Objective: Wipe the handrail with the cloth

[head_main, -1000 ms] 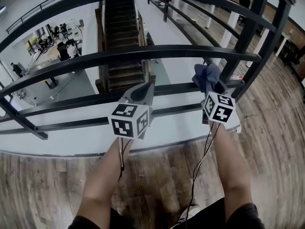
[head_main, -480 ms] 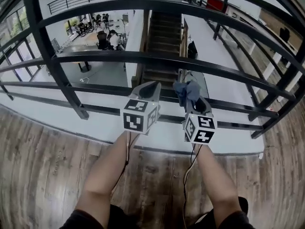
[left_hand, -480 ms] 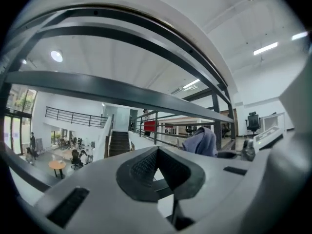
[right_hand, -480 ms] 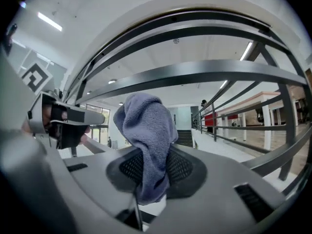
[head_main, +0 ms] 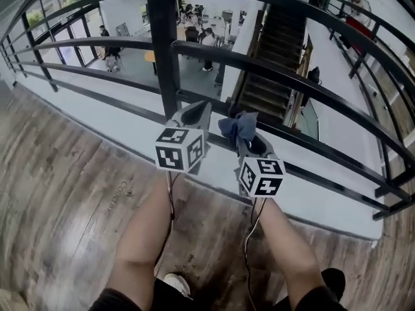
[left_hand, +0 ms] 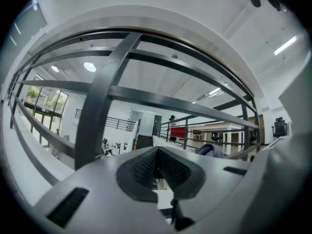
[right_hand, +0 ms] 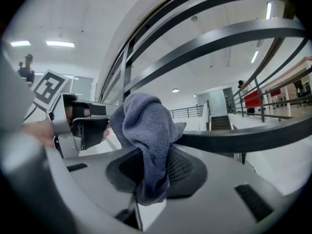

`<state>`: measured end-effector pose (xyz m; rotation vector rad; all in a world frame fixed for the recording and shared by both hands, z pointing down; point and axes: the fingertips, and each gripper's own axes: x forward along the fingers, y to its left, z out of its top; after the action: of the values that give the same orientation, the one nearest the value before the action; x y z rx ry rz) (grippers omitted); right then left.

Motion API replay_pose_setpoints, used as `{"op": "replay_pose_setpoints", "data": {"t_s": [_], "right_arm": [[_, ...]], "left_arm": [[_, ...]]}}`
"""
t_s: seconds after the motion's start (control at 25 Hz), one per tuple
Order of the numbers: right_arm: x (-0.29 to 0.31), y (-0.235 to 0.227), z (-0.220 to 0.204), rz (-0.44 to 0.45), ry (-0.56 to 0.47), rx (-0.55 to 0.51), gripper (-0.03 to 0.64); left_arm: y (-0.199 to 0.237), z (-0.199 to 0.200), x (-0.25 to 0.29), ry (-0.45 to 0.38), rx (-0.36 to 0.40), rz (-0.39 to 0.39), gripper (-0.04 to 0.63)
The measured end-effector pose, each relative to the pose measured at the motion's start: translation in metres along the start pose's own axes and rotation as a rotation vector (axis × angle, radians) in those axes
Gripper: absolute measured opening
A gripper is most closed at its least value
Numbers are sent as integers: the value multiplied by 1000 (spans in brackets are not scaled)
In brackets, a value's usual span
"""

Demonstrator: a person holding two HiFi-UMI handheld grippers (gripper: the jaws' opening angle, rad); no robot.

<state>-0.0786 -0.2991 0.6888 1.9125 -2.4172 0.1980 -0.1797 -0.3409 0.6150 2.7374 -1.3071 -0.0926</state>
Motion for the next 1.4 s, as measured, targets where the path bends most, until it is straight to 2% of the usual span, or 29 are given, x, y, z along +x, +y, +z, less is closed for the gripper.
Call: {"op": "replay_pose_setpoints", "data": {"t_s": [0.08,0.2,0.28,0.4,0.48,0.56,0.64,0.76,0.84,1.16,1.32,1.4], "right_arm": [[34,38,-20,30,35,-2,94],[91,81,-54,28,111,-8,94],[121,89,-74,0,164,14,94],[152,77,-90,-44,225,4,94],[168,79,-107,-46,301,-19,94],[176,96,-138,-10,435,-7,94],[178,95,-153,-21,513,-39,97],[178,78,-148,-57,494,-119,97],[175,69,-147,-76,501,-127,97],[159,49,-140,-116,526,-190,97],[128,5,-140,-150,547,-221,97],[112,-11,-140,-166,544,-244,97]], "left_arm": [[50,-22,-19,43,-10,46,3],[130,-47,-43,67,-87,143,3],[154,-52,-51,51,-136,160,3],[146,-53,-49,30,-120,142,3],[139,-61,-49,55,-50,130,3],[137,-70,-52,92,33,126,3],[138,-72,-51,101,72,132,3],[137,-72,-46,86,12,135,3],[137,-74,-44,95,-6,141,3],[128,-53,-40,54,31,117,3],[90,-62,-25,107,65,108,3],[82,-66,-20,149,71,127,3]]}}
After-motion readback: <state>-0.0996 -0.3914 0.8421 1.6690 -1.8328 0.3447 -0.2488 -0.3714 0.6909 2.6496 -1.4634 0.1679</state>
